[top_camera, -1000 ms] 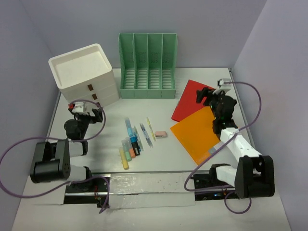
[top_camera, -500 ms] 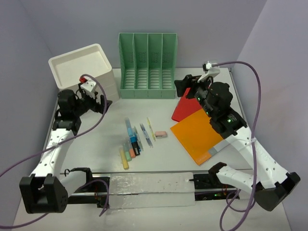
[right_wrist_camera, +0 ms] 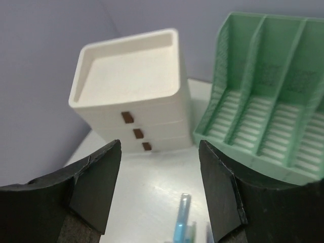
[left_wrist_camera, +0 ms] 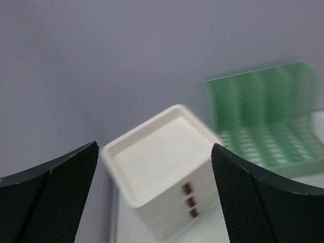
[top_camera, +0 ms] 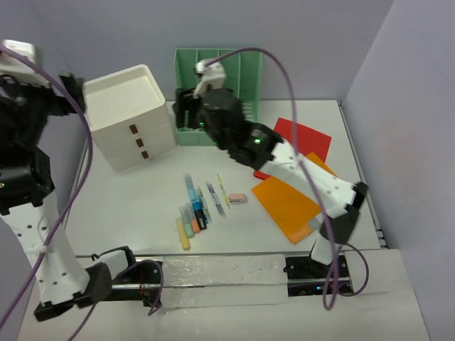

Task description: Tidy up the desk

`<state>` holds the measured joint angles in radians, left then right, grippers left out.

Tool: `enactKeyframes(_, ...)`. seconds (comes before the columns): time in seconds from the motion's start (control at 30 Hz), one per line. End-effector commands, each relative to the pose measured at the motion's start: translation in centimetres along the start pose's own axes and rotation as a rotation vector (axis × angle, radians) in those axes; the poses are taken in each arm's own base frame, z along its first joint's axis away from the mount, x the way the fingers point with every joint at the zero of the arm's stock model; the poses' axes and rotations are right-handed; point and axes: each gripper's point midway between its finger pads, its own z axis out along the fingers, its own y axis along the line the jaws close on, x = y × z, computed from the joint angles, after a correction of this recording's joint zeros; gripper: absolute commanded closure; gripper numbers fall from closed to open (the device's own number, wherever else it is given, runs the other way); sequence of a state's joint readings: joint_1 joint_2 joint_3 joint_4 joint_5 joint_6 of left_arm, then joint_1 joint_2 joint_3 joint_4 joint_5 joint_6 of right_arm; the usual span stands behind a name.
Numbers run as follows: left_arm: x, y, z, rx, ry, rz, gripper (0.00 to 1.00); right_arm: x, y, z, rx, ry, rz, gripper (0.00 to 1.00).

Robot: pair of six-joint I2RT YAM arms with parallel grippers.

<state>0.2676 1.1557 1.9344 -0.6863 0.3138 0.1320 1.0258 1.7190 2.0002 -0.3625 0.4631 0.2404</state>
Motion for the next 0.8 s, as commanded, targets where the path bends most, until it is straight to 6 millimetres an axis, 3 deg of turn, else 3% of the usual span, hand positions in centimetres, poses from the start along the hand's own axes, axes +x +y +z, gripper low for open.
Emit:
enactKeyframes(0.0, 11.4, 8.5, 3.1, -0.223, 0.342, -0.19, 0.01, 0.6, 6.0, 2.2, -0.037, -0.019, 0.041, 0.31)
enactKeyframes(0.03, 12.7, 9.7, 3.6, -0.238, 0.369, -0.22, 0.01, 2.8, 7.1, 3.9, -0.029, 0.005, 0.024, 0.3)
enactKeyframes(0.17, 16.9, 11.9, 4.7, -0.269, 0.442, -0.282, 0.02, 6.5, 10.3, 7.6, -0.037, 0.006, 0.079, 0.31)
enactKeyframes(0.37, 20.8, 12.7, 7.2, -0.238, 0.504, -0.344, 0.03, 9.5, 11.1, 11.0, 0.037, -0.095, 0.079, 0.32)
enactKeyframes(0.57, 22.5, 10.9, 9.4, -0.149, 0.536, -0.419, 0.05, 10.7, 10.6, 12.8, 0.097, -0.166, 0.05, 0.31)
enactKeyframes(0.7, 25.2, 9.2, 10.5, -0.125, 0.593, -0.406, 0.06, 12.3, 10.1, 14.7, 0.116, -0.186, 0.071, 0.33)
enactKeyframes(0.77, 26.1, 9.5, 10.6, -0.141, 0.608, -0.403, 0.06, 13.3, 9.9, 15.5, 0.112, -0.184, 0.088, 0.36)
